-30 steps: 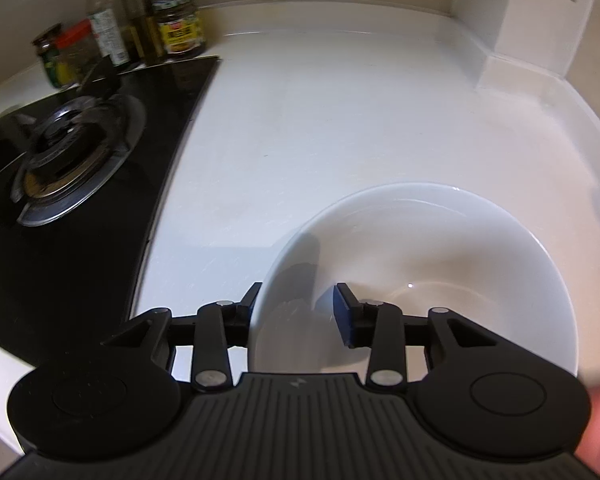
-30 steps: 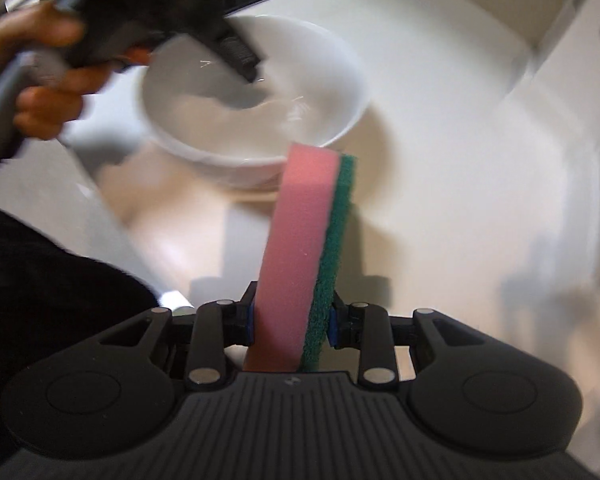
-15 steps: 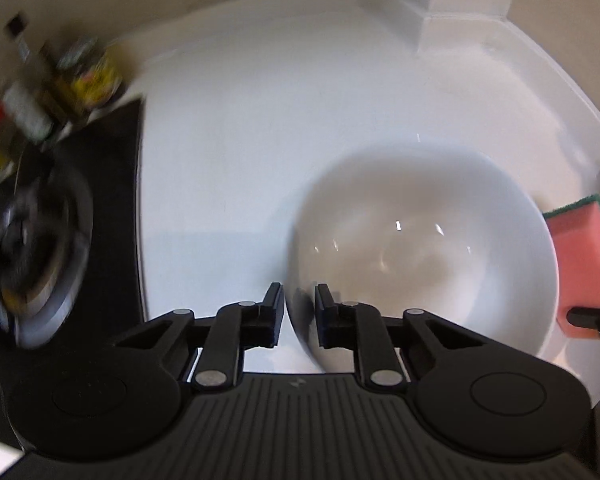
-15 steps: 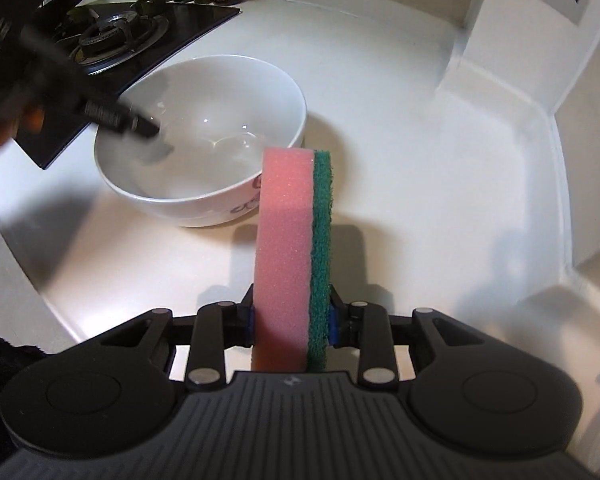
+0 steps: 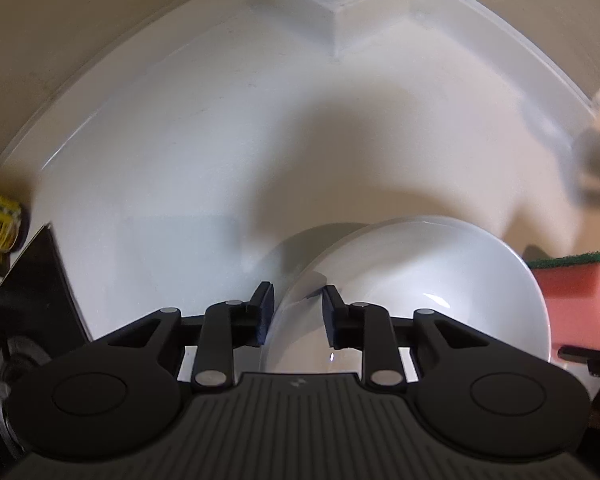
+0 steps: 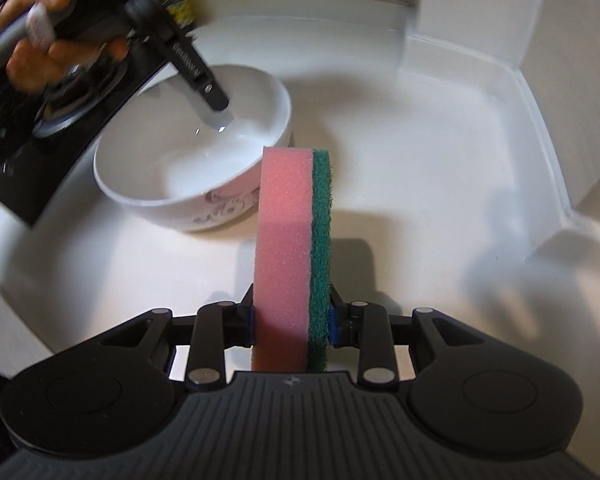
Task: Clean bowl
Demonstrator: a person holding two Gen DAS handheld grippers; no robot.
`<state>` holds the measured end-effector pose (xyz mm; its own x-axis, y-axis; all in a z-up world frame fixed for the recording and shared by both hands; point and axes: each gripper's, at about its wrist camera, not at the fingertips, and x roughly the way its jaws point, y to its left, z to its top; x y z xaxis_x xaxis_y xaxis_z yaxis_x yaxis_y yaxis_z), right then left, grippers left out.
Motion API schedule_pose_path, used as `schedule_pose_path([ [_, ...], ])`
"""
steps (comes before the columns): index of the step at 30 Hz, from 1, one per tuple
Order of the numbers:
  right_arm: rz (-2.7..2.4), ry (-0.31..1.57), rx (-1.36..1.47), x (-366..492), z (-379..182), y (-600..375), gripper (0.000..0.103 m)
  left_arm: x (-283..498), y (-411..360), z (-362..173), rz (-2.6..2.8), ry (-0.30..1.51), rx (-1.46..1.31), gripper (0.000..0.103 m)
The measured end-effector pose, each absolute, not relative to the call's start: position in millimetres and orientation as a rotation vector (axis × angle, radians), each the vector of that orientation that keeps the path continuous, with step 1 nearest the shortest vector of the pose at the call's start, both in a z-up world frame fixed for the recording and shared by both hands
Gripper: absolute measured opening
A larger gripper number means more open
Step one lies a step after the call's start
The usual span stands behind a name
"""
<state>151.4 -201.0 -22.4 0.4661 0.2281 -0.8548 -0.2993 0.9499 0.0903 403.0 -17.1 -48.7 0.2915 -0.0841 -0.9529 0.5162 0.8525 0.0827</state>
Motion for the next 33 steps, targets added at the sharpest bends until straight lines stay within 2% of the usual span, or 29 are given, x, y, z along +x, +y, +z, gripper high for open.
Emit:
schedule_pose_path([
  [5,0.327,1.051,-0.223,178.9,-24.0,-188.1,0.027,384.1,11.2,-52.9,-0.249,1.258,0.216,0.02],
  [10,0.357,1.054,-0.341,206.8,-23.3,-181.6,0.027,353.1,37.3,-54.2,-0.154,1.306,-0.033,0.004],
  [14,0.363,1.06,-0.389,220.7,-21.2,-178.7,0.027,322.4,54.8,-52.3,-0.113,1.344,-0.217,0.004],
  [21,0.381,1.087,-0.297,179.7,-21.7,-196.8,0.027,284.6,63.6,-53.9,0.003,1.352,-0.355,0.003],
  [27,0.337,1.097,-0.227,133.6,-20.8,-197.7,0.027,256.7,50.6,-49.9,0.118,1.282,-0.371,0.005],
  [33,0.375,1.196,-0.166,70.7,-15.2,-206.3,0.028,244.2,48.4,-46.7,0.144,1.265,-0.377,0.008],
])
